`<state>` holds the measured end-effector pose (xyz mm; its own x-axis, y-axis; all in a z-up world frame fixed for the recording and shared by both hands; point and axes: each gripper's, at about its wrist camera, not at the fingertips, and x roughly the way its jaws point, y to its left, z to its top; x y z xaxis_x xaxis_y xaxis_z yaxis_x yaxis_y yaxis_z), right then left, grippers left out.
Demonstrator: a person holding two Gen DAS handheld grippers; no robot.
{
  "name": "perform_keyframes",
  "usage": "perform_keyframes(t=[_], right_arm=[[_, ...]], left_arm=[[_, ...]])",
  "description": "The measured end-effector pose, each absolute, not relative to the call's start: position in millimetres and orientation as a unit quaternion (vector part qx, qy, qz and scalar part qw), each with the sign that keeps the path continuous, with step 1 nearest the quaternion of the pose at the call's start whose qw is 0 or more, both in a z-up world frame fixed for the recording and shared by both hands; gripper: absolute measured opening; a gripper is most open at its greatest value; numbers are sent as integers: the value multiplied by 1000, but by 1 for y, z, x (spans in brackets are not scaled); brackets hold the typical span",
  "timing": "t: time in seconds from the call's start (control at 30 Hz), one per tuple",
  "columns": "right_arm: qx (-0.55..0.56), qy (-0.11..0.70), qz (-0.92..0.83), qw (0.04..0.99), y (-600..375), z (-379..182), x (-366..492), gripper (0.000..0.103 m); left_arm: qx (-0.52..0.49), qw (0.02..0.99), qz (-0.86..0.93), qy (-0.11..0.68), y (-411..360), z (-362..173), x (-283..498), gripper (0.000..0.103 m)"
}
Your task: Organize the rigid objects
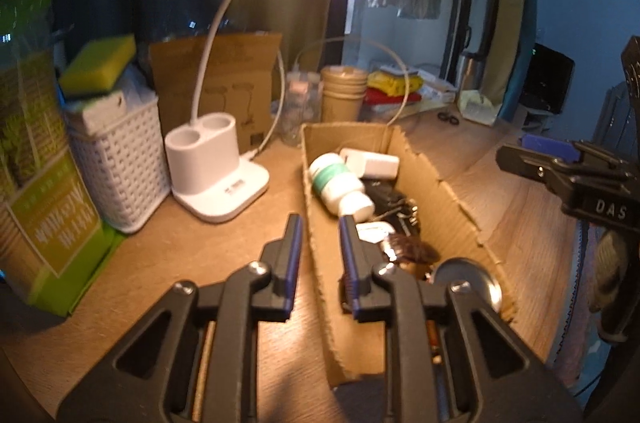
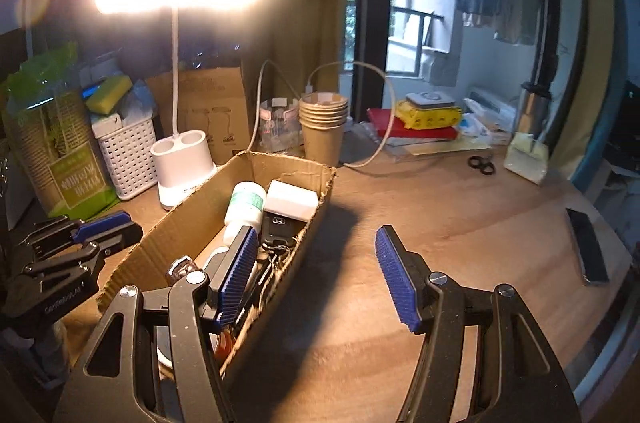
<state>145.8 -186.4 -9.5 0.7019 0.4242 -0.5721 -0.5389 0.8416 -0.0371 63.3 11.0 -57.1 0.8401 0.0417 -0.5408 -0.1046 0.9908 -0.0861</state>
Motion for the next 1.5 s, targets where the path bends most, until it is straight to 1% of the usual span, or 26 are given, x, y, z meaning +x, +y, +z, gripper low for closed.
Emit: perform_keyframes(t=[0.27,0.37,0.47,0.53,0.6,0.63,0.67,0.7,0.8,0.9,0.93,1.03,1.1,1.2,1.5], right_arm=[[-91,253,240,933,-214,13,111,65],[-88,241,235,937,-221,21,98,66],[-77,234,233,941,-229,26,87,70],[-80,229,229,943,-232,30,78,71],[-78,221,221,947,-236,34,69,71],[-75,218,221,948,-238,36,64,71],[-71,217,221,948,-240,38,61,71],[-69,215,221,949,-242,40,58,71],[-65,206,216,952,-248,48,48,71],[-59,201,213,954,-252,54,37,71],[-59,199,214,955,-253,56,32,71],[-57,191,215,956,-255,61,19,71],[-63,187,213,957,-255,64,14,72],[-59,176,216,959,-256,70,7,76],[-61,162,211,962,-259,80,-4,77]], left_arm=[[-27,973,45,223,-10,-34,40,21],[-24,976,46,214,-16,-25,32,21],[-19,978,44,201,-24,-13,20,22],[-14,981,42,190,-30,-4,12,23],[-14,983,39,181,-34,4,4,28],[-15,984,38,176,-36,9,-1,47],[-23,985,36,167,-37,14,-7,68],[-32,987,33,157,-37,18,-14,73],[-36,990,36,132,-40,30,-28,74],[-41,990,43,128,-44,40,-38,74],[-42,990,44,127,-45,43,-42,76],[-40,990,57,125,-48,50,-52,93],[-38,991,61,113,-51,56,-61,93],[-25,992,69,101,-55,62,-71,93],[-18,991,72,110,-57,64,-76,93]])
